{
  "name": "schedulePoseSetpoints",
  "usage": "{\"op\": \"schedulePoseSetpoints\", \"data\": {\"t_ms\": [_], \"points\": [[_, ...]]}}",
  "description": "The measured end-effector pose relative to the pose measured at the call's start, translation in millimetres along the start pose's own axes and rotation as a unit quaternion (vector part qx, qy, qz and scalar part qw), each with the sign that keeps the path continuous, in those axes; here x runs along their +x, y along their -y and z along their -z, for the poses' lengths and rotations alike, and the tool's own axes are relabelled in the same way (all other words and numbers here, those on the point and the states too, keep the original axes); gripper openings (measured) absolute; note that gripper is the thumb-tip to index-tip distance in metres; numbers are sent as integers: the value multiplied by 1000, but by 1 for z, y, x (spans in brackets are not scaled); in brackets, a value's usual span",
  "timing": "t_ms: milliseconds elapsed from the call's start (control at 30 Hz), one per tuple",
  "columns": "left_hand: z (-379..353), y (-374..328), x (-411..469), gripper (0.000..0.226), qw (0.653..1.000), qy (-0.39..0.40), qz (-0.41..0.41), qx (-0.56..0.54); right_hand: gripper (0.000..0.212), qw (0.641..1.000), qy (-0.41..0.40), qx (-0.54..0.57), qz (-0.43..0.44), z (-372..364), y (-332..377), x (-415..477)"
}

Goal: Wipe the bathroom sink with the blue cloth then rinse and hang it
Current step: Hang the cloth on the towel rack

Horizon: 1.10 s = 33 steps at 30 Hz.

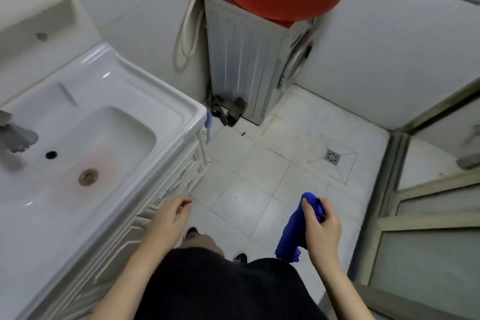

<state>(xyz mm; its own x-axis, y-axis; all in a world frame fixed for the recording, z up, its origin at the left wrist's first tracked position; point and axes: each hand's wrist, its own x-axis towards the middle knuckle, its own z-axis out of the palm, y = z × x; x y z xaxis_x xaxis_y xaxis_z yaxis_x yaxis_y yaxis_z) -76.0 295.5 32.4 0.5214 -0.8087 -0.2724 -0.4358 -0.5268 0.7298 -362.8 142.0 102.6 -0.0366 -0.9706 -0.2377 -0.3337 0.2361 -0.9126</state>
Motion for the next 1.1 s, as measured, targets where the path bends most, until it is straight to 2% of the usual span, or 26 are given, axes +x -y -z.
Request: {"op": "schedulePoseSetpoints", "data": {"t_ms": [267, 400, 500, 600, 767, 900, 1000, 1100], "points": [[-20, -72, 95, 23, 998, 16, -48, 47, 25, 1000, -20, 19, 4, 26, 14, 86], [-49, -79, 148, 23, 999, 28, -6, 25, 18, 999, -15, 17, -35, 16, 16, 151], [-66, -86, 184, 16, 998, 31, 45, -15, 18, 1000, 3, -4, -28, -1, 32, 209], [-66, -104, 224, 23, 995, 3, 82, -58, 17, 999, 41, -24, -7, -23, 62, 264], [-39, -141, 288, 18, 990, -69, 90, -87, 23, 991, 117, -41, 59, -65, 127, 343], [-28, -157, 316, 19, 978, -137, 114, -105, 18, 977, 190, -40, 86, -99, 161, 398], [-39, -160, 330, 26, 956, -192, 177, -134, 16, 958, 267, -48, 97, -131, 176, 445], [-58, -166, 338, 17, 930, -233, 247, -142, 11, 935, 336, -61, 96, -168, 188, 490]]}}
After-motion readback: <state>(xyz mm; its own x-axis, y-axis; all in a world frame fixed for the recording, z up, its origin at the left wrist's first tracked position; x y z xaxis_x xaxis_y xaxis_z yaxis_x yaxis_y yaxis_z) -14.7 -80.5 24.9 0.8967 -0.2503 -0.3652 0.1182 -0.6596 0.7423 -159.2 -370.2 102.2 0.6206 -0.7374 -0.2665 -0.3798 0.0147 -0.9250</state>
